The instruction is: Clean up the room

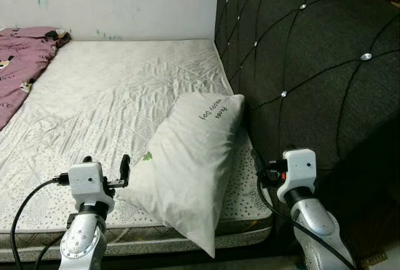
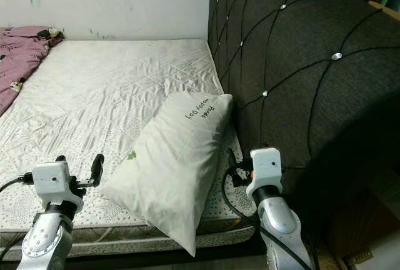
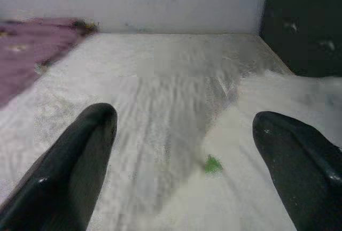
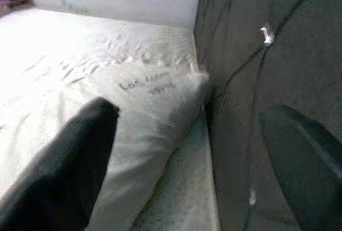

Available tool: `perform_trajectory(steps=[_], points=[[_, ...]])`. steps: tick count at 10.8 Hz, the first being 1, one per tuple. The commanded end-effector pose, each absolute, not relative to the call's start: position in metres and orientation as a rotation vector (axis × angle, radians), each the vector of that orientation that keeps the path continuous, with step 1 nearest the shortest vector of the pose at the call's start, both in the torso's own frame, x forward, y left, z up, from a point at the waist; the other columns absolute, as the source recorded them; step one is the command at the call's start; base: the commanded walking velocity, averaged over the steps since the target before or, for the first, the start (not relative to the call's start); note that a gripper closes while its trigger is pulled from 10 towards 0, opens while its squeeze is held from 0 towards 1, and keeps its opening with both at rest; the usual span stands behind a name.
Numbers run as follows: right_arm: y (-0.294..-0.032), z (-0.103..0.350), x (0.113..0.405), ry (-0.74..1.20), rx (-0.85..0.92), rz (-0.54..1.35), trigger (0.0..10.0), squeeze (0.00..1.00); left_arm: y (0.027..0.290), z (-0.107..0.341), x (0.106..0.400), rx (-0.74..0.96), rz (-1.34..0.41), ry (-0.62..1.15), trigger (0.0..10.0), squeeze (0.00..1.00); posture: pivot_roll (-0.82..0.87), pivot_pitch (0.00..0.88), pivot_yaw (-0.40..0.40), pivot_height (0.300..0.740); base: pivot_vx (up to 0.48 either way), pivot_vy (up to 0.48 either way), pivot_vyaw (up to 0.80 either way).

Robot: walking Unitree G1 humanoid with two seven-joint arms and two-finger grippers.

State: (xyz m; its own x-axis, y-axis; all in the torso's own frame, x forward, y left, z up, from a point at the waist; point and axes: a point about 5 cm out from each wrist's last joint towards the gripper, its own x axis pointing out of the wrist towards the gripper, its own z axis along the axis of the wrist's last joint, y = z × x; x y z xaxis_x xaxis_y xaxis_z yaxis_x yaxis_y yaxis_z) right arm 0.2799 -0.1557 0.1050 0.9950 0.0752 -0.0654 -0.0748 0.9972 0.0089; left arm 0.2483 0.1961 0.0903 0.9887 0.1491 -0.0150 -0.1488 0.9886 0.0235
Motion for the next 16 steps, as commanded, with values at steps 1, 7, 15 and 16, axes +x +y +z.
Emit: perform_trajectory(steps=[1, 7, 15, 16], points=[[-0.149, 0.134, 0.295, -0.049, 0.012, 0.089, 10.0, 0.0, 0.182, 0.119, 0.255, 0.007, 0.127, -0.11, 10.0, 0.0, 0.05, 0.0, -0.024, 0.74, 0.0, 0.0, 0.0], [-0.152, 0.121, 0.29, -0.013, 0.015, 0.082, 10.0, 0.0, 0.18, 0.119, 0.247, -0.009, 0.109, -0.119, 10.0, 0.0, 0.05, 0.0, -0.012, 0.74, 0.0, 0.0, 0.0], [-0.161, 0.104, 0.275, 0.046, 0.038, 0.029, 10.0, 0.0, 0.192, 0.102, 0.231, 0.0, 0.178, -0.042, 10.0, 0.0, 0.04, 0.024, 0.0, 0.74, 0.0, 0.0, -0.14], [-0.161, 0.105, 0.275, 0.045, 0.035, 0.029, 10.0, 0.0, 0.193, 0.101, 0.23, -0.007, 0.188, -0.034, 10.0, 0.0, 0.04, 0.024, 0.0, 0.74, 0.0, 0.0, 0.0]])
